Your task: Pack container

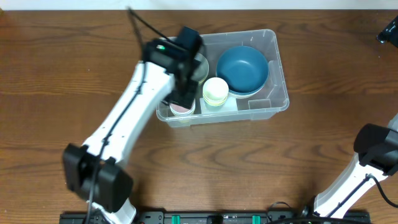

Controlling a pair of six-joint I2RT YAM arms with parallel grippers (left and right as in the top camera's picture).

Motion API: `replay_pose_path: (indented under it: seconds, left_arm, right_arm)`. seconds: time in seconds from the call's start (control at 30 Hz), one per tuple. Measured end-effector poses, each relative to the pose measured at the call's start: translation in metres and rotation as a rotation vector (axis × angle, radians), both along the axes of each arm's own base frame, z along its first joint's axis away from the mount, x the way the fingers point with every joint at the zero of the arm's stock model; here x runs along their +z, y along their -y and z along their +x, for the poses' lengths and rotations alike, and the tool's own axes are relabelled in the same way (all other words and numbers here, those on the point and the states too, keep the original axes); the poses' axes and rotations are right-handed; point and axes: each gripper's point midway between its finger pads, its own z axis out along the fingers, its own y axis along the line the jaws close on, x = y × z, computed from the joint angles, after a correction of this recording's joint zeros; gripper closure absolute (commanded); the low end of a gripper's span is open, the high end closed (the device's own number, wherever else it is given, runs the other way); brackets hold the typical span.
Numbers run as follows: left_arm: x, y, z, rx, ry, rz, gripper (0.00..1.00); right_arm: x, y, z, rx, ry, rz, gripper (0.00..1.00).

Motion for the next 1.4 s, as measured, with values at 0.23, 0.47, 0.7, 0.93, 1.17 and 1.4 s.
replay_pose_path:
  seconds: [0.23, 0.47, 0.7, 0.93, 1.17, 1.4]
  left_arm:
    - [0.109, -0.075, 0.004, 0.223, 0.346, -0.104, 0.02]
    - [0.179, -0.172, -0.026, 0.527, 0.597, -0.102, 0.02]
    - [0.161, -0.228, -0.018, 0.732, 0.554, -0.057, 0.02]
    - [0.123, -0.236, 0.003, 0.751, 0.423, -0.041, 0.02]
    - [0.092, -0.24, 0.018, 0.755, 0.325, -0.028, 0.02]
    - [0.084, -0.241, 0.021, 0.756, 0.303, -0.025, 0.02]
  right_arm:
    - [0.0, 0.0, 0.0, 0.0, 0.0, 0.0, 0.01]
    - [0.0, 0.0, 0.0, 0.0, 0.0, 0.0, 0.01]
    - [0.0, 0.0, 0.0, 0.0, 0.0, 0.0, 0.01]
    - [0.0, 0.0, 0.0, 0.0, 0.0, 0.0, 0.01]
    - [0.0, 0.0, 0.0, 0.0, 0.0, 0.0, 0.01]
    - [0.0, 0.0, 0.0, 0.0, 0.0, 0.0, 0.01]
